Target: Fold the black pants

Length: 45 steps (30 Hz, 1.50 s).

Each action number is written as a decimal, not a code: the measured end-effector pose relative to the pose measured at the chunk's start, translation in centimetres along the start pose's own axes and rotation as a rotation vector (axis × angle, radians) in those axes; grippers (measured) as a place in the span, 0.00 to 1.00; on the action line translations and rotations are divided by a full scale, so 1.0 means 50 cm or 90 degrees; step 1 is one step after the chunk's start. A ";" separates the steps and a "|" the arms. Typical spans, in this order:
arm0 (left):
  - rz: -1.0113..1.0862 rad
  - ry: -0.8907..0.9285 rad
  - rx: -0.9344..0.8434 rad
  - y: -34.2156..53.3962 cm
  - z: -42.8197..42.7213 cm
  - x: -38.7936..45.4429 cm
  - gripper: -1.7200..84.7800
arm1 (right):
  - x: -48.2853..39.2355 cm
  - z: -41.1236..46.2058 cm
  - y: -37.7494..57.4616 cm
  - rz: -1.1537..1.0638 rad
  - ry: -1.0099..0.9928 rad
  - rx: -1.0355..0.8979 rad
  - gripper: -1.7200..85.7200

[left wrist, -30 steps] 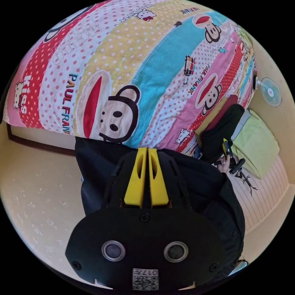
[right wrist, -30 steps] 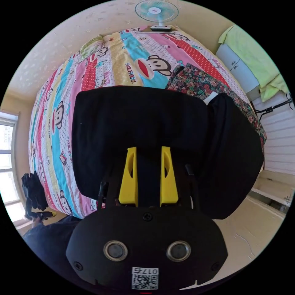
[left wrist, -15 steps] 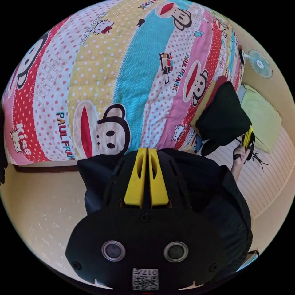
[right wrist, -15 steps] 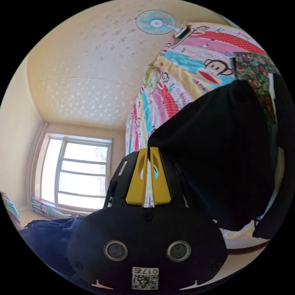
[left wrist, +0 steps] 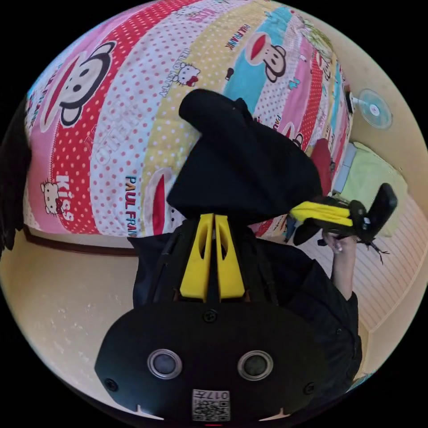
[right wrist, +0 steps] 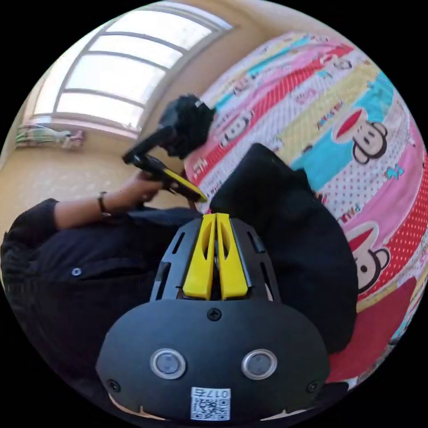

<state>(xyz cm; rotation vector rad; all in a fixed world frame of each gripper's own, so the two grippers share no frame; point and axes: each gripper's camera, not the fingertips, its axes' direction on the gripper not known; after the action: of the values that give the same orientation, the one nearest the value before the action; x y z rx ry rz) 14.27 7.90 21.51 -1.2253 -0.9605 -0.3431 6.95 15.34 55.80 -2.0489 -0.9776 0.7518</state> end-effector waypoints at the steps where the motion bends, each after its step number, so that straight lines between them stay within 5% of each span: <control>1: -0.010 0.021 0.000 0.001 0.003 -0.011 0.01 | 0.023 0.062 0.010 0.044 0.030 -0.091 0.02; 6: -0.042 0.142 -0.015 0.008 0.048 -0.061 0.04 | 0.060 0.122 0.102 0.077 0.100 -0.135 0.02; 16: 0.019 0.151 -0.006 -0.018 0.095 0.003 0.19 | 0.246 0.003 0.422 0.436 -0.223 0.270 0.03; 25: -0.011 0.210 -0.084 0.005 0.204 0.001 0.15 | 0.312 0.012 0.656 0.529 -0.392 0.509 0.12; 28: 0.025 0.149 -0.101 0.058 0.245 0.013 0.12 | 0.357 -0.010 0.670 0.538 -0.491 0.621 0.15; 34: 0.043 0.164 0.028 0.108 0.151 0.021 0.13 | 0.444 -0.024 0.549 0.583 -0.599 0.525 0.15; 37: 0.068 0.190 0.100 0.128 0.083 0.034 0.13 | 0.412 -0.095 0.479 0.476 -0.492 0.533 0.10; 45: 0.149 0.273 0.338 0.147 -0.130 0.087 0.15 | 0.118 -0.274 0.331 -0.178 -0.273 0.459 0.09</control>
<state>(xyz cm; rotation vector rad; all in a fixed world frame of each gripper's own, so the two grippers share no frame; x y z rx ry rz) 24.67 5.75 20.07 -0.7237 -0.4830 -0.1392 26.82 7.90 49.02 -1.1275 -0.9989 1.2034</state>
